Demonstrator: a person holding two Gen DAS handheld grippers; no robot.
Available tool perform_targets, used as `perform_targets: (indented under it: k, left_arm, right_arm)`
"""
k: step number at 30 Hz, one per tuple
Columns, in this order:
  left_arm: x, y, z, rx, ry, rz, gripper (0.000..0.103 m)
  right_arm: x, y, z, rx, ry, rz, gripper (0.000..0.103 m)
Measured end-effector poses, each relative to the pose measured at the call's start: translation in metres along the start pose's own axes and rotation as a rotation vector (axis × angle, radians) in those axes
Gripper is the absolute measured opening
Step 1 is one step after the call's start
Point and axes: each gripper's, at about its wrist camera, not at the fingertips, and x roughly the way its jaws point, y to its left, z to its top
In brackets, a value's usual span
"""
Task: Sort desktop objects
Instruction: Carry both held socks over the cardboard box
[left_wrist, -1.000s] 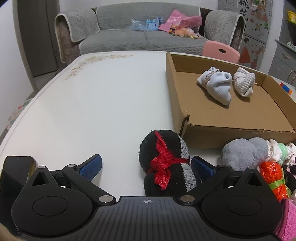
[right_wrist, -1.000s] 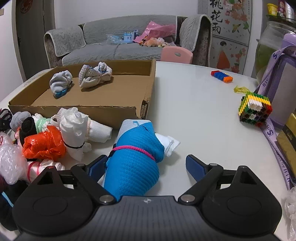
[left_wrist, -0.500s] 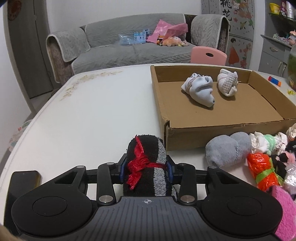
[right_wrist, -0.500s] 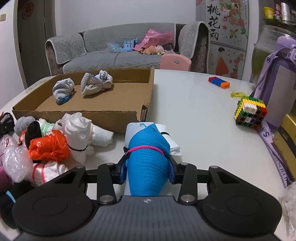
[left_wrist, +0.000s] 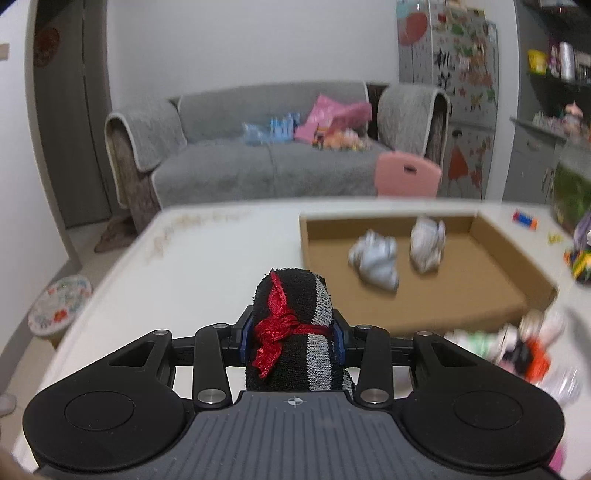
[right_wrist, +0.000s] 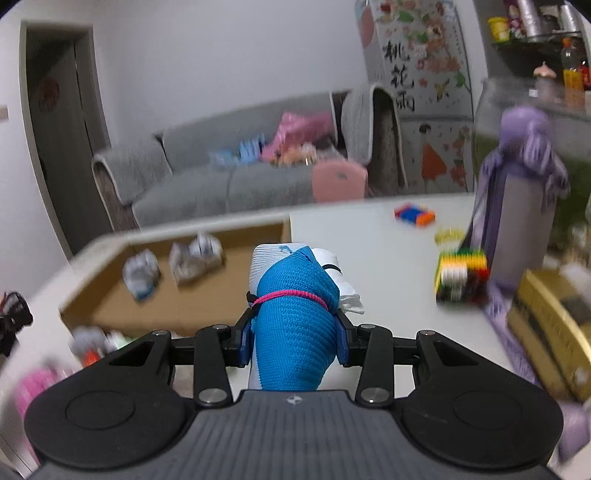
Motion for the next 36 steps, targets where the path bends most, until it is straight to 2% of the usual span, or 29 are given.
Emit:
perform_targets:
  k: [4,7,14,22,36]
  left_arm:
    - [0.005,-0.011,0.042,0.003,-0.059,-0.015,0.046]
    - [0.028,-0.025,0.069,0.003,-0.070,-0.028,0.046]
    - [0.085,-0.050,0.099,0.028,-0.056,-0.039,0.046]
    - [0.135,-0.061,0.098,0.038,0.013,-0.067,0.046]
    - [0.168,-0.056,0.087,0.020,0.087,-0.090,0.046]
  right_arm:
    - [0.005,0.011,0.033,-0.011,-0.060,0.037,0.038]
    - [0.018,0.025,0.056,-0.030,-0.093,0.061,0.038]
    - [0.055,0.040,0.088,-0.060,-0.115,0.091,0.038]
    - [0.089,0.046,0.086,-0.087,-0.058,0.108,0.038]
    - [0.119,0.053,0.078,-0.064,0.058,0.137,0.038]
